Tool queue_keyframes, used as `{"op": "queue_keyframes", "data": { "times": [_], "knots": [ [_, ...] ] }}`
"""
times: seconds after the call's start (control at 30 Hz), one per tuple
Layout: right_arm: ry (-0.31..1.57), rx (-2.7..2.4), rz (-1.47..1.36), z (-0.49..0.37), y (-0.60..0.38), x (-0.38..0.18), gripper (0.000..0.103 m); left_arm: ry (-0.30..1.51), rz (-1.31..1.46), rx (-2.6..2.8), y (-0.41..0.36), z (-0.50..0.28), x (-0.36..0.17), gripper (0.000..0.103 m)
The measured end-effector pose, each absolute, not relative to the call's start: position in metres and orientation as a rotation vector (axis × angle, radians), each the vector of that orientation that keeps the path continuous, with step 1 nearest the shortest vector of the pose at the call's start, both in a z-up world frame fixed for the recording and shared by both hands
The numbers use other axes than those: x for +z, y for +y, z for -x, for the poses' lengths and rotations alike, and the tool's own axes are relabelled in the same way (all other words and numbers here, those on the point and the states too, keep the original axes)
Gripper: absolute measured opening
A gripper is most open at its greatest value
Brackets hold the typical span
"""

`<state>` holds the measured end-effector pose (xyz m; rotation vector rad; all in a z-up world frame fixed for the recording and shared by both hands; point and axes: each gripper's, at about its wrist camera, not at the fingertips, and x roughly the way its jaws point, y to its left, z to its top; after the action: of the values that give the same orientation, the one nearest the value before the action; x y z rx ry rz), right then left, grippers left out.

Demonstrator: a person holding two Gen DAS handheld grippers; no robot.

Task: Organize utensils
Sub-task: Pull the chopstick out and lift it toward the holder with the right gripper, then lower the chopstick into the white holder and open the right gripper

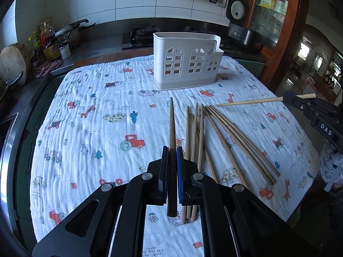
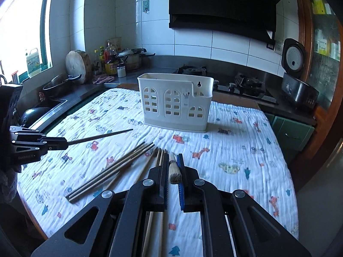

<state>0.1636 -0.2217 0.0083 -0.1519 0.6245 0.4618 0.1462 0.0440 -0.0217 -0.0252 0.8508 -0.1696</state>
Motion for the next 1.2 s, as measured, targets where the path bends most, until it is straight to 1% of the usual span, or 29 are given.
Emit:
{"op": "queue_keyframes", "data": {
  "times": [0.27,0.47,0.6,0.87,1.07,1.2],
  "knots": [
    [0.617,0.474,0.166,-0.172,-0.218,0.020,0.007,0.855,-0.020,-0.168,0.040,-0.149,-0.015,0.006],
    [0.617,0.477,0.180,-0.176,-0.216,0.027,0.007,0.922,-0.077,-0.185,0.036,-0.156,-0.017,0.006],
    [0.618,0.483,0.190,-0.179,-0.214,0.030,0.007,0.947,-0.059,-0.193,0.040,-0.159,-0.018,0.006],
    [0.623,0.496,0.188,-0.189,-0.217,0.041,0.007,0.884,-0.019,-0.193,0.047,-0.161,0.003,0.006],
    [0.602,0.496,0.166,-0.208,-0.224,0.069,0.007,0.814,0.012,-0.197,0.050,-0.171,0.028,0.006],
    [0.589,0.495,0.145,-0.228,-0.227,0.093,0.007,0.767,0.002,-0.219,0.045,-0.180,0.055,0.006]
  ]
}}
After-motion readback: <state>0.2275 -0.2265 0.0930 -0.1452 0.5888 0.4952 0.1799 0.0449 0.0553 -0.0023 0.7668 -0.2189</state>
